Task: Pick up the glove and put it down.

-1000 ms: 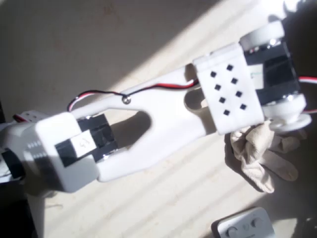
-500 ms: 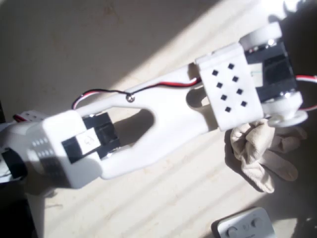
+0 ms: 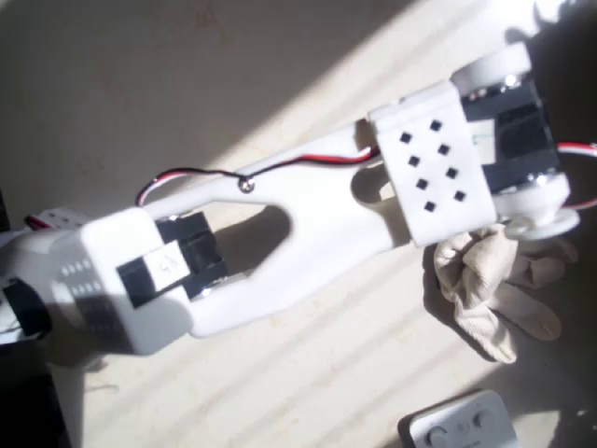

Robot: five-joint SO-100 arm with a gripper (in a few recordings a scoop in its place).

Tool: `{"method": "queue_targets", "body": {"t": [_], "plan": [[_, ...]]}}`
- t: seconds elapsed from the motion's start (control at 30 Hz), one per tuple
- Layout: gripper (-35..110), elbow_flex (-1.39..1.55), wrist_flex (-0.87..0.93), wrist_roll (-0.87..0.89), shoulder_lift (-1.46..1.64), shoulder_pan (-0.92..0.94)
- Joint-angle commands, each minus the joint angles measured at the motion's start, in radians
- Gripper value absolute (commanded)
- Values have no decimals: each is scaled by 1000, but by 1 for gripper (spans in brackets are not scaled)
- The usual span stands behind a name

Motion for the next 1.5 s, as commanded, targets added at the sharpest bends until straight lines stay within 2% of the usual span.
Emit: {"method": "queue_targets", "body": {"t": [0.0,0.3,0.6,0.73,1.47], "plan": [[0,-8,-6,-3,60,-5],[0,95,-91,-3,330,-3],[0,712,-414,-5,821,35],[0,969,-494,-5,1017,46],[0,1884,-506,-5,1779,46]]}}
